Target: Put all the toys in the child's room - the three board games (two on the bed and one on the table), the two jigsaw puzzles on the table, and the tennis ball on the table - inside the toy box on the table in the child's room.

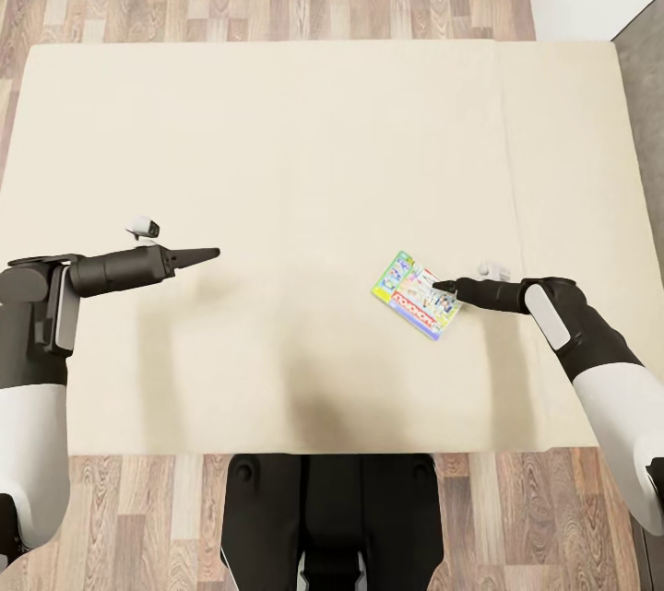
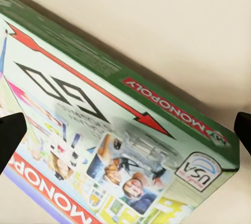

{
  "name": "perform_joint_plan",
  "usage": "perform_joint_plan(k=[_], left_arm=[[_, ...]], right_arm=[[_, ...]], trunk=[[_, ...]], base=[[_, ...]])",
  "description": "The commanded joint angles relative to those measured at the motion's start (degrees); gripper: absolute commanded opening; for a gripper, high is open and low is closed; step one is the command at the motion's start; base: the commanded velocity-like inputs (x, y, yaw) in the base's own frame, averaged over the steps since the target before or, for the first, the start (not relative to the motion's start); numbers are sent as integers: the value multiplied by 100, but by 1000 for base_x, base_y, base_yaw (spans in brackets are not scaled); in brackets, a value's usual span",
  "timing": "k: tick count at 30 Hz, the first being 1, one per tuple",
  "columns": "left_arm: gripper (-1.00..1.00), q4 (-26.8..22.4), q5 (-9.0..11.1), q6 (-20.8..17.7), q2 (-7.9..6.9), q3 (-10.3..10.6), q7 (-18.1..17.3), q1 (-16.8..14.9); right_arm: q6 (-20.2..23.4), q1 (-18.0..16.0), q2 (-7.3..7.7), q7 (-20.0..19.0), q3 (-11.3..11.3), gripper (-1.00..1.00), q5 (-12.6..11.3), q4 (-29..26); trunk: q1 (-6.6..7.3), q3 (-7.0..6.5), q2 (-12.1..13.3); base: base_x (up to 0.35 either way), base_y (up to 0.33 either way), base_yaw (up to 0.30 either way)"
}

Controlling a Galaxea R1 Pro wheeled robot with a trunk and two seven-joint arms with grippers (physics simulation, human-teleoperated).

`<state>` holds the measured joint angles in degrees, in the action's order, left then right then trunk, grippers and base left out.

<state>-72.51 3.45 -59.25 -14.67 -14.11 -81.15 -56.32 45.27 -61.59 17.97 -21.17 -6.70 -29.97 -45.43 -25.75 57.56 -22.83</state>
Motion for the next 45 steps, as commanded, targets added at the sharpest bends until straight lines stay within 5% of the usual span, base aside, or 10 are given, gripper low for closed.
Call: perform_joint_plan(k=[1,45], left_arm=[[100,0,3,-60,-1,2,-15,-2],[100,0,-20,-60,-1,14,-6,-2]], right_arm=[[17,-2,5,-18,-15,100,9,-1],[10,25,-6,-26,-42,100,9,8]], trunk=[[-4,7,-9],[-4,8,-9]], base=[[0,0,0],[0,53,0]])
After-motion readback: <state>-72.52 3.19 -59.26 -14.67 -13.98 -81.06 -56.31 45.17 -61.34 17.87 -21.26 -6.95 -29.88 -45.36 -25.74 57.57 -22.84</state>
